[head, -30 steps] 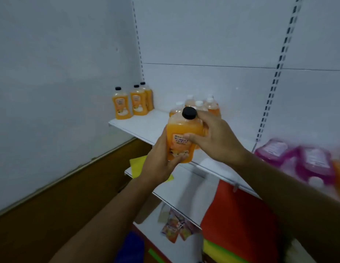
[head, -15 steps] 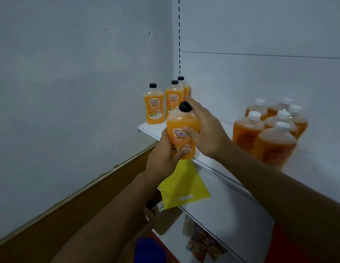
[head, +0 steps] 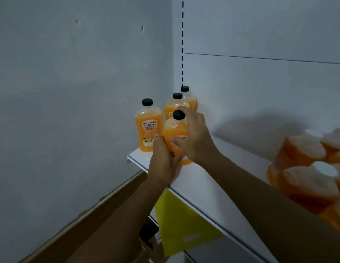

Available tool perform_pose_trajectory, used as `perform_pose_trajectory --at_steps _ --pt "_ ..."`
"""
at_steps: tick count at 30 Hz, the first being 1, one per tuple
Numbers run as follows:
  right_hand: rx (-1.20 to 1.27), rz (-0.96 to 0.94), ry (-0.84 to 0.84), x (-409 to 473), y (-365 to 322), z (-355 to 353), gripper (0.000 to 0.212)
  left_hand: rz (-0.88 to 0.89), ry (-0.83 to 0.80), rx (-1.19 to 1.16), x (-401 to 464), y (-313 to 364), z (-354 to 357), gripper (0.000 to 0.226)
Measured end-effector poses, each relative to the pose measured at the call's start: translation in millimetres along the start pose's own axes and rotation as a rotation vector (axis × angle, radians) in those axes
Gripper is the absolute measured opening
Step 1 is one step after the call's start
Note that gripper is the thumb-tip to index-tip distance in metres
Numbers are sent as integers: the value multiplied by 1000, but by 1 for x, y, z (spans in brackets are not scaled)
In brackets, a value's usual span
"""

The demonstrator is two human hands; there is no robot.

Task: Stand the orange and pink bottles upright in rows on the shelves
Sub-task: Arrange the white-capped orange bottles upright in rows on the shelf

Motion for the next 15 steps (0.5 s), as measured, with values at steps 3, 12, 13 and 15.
perform_pose_trajectory --at_steps 3,12,13,15 --pt "-98 64 24 20 15 -2 79 51 0 131 20 -3 -4 59" --pt "-165 94 79 34 22 1 85 102 -47 199 43 -21 3 42" --pt "-169 106 93 33 21 1 88 129 -70 197 41 -21 3 49" --pt "-182 155 100 29 21 0 95 184 -102 184 35 -21 6 63"
Point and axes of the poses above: each hand's wrist, its own x-axis towards the middle knuckle, its own z-axis out of the palm, y = z × x, the point moved 8 cm from there along x, towards the middle knuckle, and after that the axes turned 15 degrees about -y, right-handed, at the moved point
